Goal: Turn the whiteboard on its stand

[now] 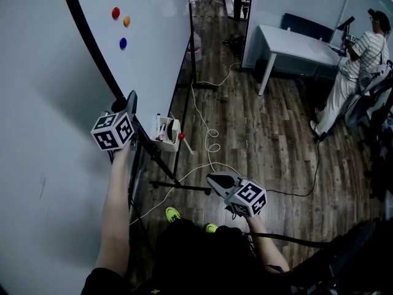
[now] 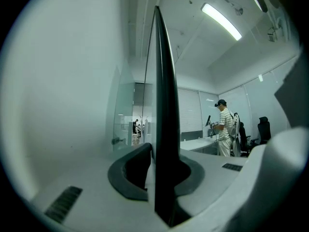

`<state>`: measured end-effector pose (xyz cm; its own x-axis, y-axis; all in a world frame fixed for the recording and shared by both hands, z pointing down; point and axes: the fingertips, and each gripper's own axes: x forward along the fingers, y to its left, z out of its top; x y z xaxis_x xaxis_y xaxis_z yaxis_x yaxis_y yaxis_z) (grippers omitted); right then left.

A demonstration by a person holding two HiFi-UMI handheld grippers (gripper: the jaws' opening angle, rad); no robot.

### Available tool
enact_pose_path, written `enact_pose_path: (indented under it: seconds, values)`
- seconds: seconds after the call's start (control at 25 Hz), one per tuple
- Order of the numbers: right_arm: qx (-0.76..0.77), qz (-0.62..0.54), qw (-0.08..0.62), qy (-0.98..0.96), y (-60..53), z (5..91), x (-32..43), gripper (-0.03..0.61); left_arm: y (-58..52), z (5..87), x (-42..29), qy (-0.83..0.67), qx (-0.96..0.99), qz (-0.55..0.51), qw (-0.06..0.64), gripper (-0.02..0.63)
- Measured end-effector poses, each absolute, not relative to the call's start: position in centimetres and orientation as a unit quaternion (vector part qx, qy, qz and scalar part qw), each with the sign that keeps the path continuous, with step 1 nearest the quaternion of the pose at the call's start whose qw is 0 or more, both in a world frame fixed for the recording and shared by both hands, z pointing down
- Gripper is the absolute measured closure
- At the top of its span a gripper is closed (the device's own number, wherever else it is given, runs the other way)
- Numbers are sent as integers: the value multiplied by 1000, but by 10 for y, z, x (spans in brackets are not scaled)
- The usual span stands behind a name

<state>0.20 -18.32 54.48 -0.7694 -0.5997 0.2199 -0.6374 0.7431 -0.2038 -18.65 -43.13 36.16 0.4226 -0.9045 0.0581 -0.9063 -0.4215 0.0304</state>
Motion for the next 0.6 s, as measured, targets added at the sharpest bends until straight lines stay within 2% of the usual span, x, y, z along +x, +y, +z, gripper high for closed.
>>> enact_pose_path:
  seconds: [0.6]
  values:
    - [327,141,74,-932,-182,539,15,554,-420,352,-188,-539,841,26,39,545]
